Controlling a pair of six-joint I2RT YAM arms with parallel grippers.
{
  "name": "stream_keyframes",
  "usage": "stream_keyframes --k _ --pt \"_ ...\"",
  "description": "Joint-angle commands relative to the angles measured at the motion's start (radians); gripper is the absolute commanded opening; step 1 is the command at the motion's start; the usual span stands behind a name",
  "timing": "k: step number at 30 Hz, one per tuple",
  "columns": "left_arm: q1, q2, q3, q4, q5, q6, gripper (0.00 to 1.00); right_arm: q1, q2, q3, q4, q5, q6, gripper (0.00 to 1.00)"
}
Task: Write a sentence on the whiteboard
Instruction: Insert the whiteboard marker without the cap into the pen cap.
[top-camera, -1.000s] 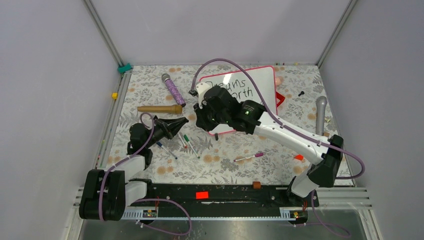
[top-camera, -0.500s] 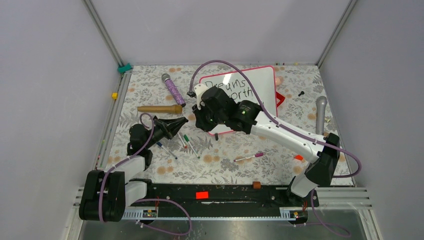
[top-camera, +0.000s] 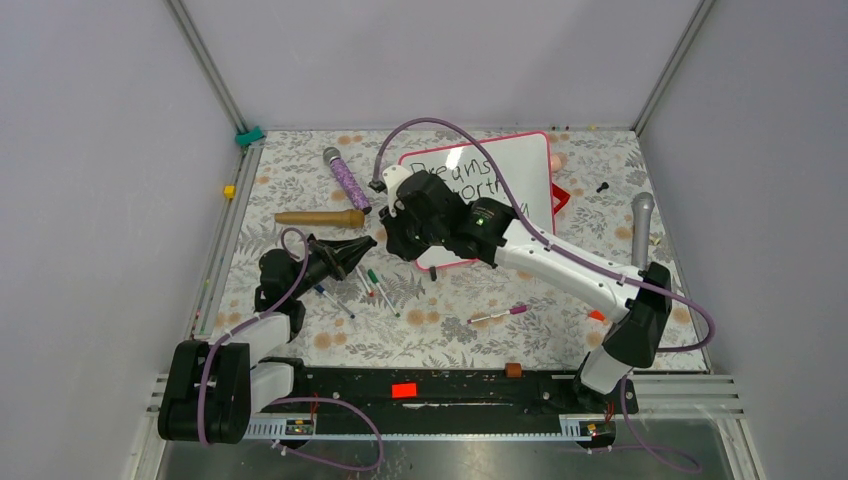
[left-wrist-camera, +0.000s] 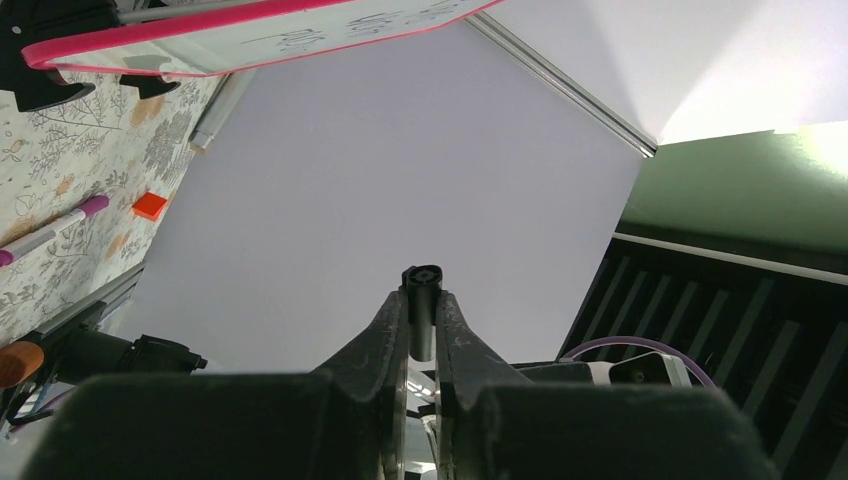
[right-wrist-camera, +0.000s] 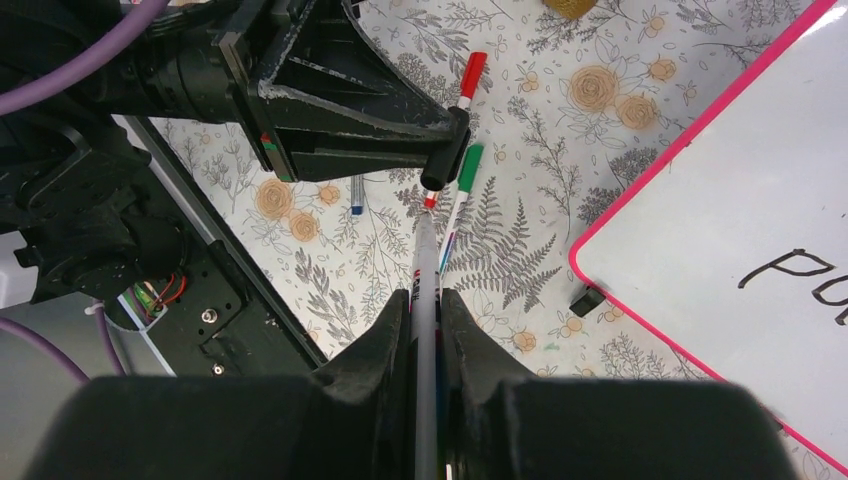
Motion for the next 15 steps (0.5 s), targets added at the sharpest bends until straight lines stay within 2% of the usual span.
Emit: stream_keyframes --k 1,15 --pt "-0.006 -0.02 -0.001 0.017 0.014 -0.053 0.0 0.009 0.007 0.063 0.03 0.018 -0.016 0.0" --pt "-0.022 -0.024 -0.001 0.023 0.03 -0.065 0.0 0.009 0.031 0.082 0.029 0.067 -0.011 0.0"
